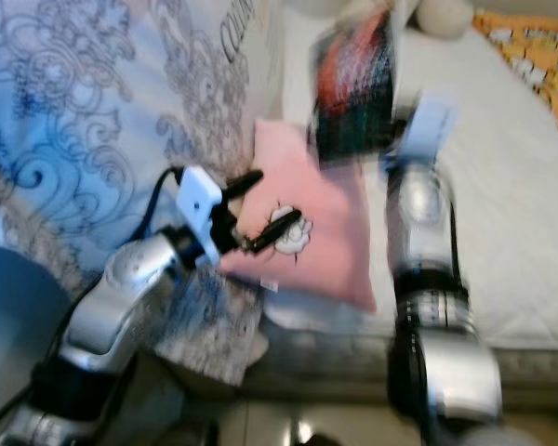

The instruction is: Clean up the room

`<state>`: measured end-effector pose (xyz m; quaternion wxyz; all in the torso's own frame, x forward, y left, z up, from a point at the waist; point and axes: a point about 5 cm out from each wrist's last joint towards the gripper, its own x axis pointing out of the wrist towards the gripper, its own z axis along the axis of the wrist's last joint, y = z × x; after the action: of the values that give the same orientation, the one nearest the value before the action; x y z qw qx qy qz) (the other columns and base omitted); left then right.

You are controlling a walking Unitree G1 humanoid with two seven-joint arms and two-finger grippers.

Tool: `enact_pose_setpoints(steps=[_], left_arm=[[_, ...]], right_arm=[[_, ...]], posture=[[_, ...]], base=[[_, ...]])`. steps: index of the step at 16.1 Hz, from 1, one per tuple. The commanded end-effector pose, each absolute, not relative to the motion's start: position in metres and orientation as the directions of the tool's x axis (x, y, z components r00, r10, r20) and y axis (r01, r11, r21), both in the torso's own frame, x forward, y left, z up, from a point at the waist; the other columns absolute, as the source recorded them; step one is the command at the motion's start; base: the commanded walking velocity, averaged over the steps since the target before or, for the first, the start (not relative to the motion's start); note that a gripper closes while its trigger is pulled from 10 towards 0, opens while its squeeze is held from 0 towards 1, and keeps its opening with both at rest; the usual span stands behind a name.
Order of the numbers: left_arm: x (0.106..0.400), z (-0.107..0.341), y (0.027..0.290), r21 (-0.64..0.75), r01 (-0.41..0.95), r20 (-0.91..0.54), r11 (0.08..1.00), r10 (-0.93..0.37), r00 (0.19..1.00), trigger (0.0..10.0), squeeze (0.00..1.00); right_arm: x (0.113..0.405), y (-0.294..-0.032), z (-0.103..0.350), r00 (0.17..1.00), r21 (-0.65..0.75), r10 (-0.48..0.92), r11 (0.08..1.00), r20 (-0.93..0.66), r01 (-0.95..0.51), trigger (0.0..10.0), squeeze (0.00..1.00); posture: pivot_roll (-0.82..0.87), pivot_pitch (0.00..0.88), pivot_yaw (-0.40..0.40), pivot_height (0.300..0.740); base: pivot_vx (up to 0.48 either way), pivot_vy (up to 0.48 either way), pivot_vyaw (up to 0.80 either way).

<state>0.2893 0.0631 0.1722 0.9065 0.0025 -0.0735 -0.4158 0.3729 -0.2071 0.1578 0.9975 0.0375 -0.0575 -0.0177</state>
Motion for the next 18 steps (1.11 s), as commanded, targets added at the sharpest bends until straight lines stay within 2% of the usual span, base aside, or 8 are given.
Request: enact_pose_setpoints(steps=[1,4,6,9,13,18], left_arm=[[0.291,0.163,0.083,0.017,0.684,0.098,0.729,-0.682,0.725,10.0,0.00],[0.286,0.158,0.071,-0.033,0.702,0.066,0.712,-0.699,0.712,10.0,0.00],[0.289,0.158,0.070,-0.023,0.708,0.065,0.706,-0.706,0.705,10.0,0.00],[0.294,0.156,0.074,-0.010,0.683,0.048,0.731,-0.682,0.730,10.0,0.00],[0.301,0.158,0.075,-0.027,0.652,0.081,0.758,-0.648,0.757,10.0,0.00],[0.303,0.158,0.074,-0.026,0.649,0.088,0.761,-0.645,0.759,10.0,0.00]], right_arm=[[0.372,-0.205,0.165,0.986,0.050,-0.036,0.998,0.164,0.028,0.0,0.00],[0.348,-0.210,0.131,0.989,0.087,-0.069,0.994,0.134,0.058,0.0,0.00],[0.341,-0.212,0.131,0.985,0.085,-0.090,0.993,0.146,0.078,0.0,0.00],[0.324,-0.222,0.132,0.969,0.017,-0.153,0.988,0.194,0.152,0.0,0.00],[0.307,-0.232,0.127,0.957,-0.003,-0.207,0.977,0.202,0.212,0.0,0.00],[0.310,-0.229,0.131,0.959,-0.010,-0.200,0.978,0.201,0.206,0.0,0.00]], posture=[[0.25,0.078,-0.034,0.740],[0.17,0.045,-0.018,0.740],[0.16,0.037,-0.010,0.740],[0.15,0.025,0.000,0.740],[0.12,0.000,0.001,0.740],[0.12,0.007,0.007,0.740]], base=[[0.000,0.000,0.00],[0.000,0.000,0.00],[0.000,0.000,0.00],[0.000,0.000,0.00],[0.000,0.000,0.00],[0.000,-0.439,0.00]])
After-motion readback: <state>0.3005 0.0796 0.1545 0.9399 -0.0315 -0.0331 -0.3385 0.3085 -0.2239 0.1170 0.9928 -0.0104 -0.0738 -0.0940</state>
